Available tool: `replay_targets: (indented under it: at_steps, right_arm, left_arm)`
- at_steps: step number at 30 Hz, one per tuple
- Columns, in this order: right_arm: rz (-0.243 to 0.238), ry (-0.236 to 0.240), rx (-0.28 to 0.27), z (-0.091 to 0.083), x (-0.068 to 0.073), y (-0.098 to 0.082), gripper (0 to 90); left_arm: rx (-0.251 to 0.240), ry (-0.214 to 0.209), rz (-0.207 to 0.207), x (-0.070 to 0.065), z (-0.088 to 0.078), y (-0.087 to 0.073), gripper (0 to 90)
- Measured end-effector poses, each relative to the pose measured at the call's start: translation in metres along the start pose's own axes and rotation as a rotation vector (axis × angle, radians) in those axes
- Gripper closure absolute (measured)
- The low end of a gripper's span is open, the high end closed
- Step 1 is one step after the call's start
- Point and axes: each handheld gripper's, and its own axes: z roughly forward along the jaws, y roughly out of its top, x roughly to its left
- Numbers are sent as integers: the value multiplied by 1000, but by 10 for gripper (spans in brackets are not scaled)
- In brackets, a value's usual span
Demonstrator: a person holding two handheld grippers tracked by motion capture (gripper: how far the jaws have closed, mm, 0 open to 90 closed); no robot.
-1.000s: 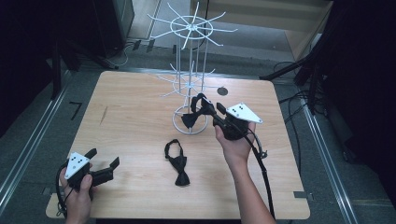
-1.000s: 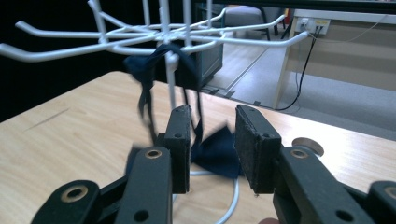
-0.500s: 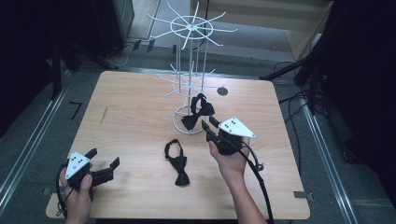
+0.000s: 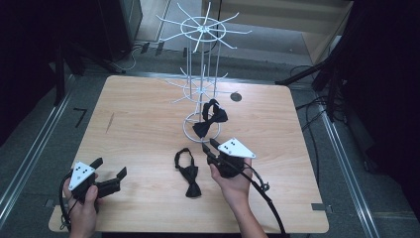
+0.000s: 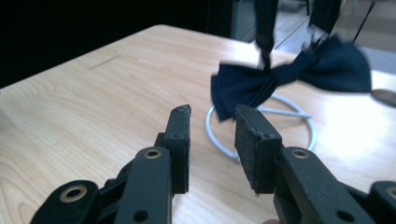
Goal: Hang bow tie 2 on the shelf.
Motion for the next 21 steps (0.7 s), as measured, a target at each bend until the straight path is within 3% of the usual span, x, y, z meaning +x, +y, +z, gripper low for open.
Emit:
replay_targets:
  at_steps: [10, 21]
  right_arm:
    - [18, 31, 76, 18, 18, -19, 670]
    - [75, 8, 159, 36, 24, -35, 676]
  left_arm:
    - [0, 0, 0, 0, 0, 0, 80]
    - [1, -1, 0, 0, 0, 0, 80]
